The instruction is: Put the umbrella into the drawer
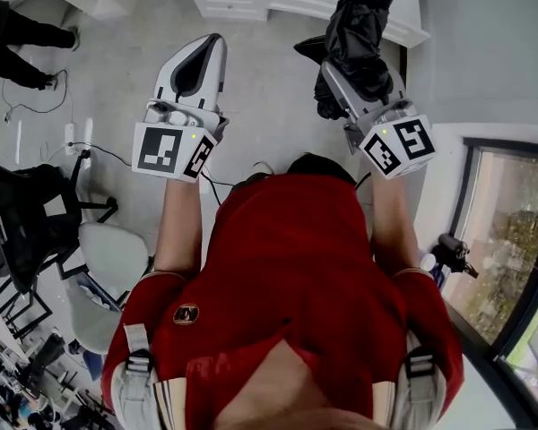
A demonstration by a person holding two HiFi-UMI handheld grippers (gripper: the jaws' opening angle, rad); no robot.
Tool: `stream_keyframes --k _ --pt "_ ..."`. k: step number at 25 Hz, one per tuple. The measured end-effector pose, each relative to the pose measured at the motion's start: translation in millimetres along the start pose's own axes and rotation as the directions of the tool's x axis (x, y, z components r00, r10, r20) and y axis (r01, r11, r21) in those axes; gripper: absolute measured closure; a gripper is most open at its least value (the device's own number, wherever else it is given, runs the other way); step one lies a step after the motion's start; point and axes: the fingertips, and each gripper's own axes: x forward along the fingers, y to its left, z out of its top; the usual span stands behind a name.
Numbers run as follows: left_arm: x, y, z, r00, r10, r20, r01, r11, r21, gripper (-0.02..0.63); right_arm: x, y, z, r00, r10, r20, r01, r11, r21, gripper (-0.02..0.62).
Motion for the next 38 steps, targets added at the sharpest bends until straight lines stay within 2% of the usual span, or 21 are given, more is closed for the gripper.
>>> stream_keyframes --k 6,13,21,31,38 --pt "-4 58 -6 1.000 0.012 0.005 -0.012 1.000 -0.013 0.600 50 8 -9 0.999 -0.018 -0.042 0.018 1.000 -0.002 0.344" --pt "42 86 -17 1.000 0.002 -0.007 -0.002 1.000 0.021 0.600 90 -31 -12 0.999 -0.024 -0.028 0.023 1.000 -0.012 0.344" --pt "144 139 -42 0.997 0.057 -0.043 -0.054 0.997 0.048 0.600 166 -132 -10 1.000 -0.006 -0.027 0.006 1.000 -0.028 0.344" --pt "302 187 -52 0.990 0.126 -0.064 -0.121 0.989 0.081 0.600 250 -280 -18 0.989 0.038 -0.140 -0.052 0.994 -0.099 0.344" --pt "371 203 -61 0.982 0.170 -0.078 -0.164 0.983 0.086 0.600 290 -349 -46 0.968 0.075 -0.239 -0.101 0.990 -0.102 0.344"
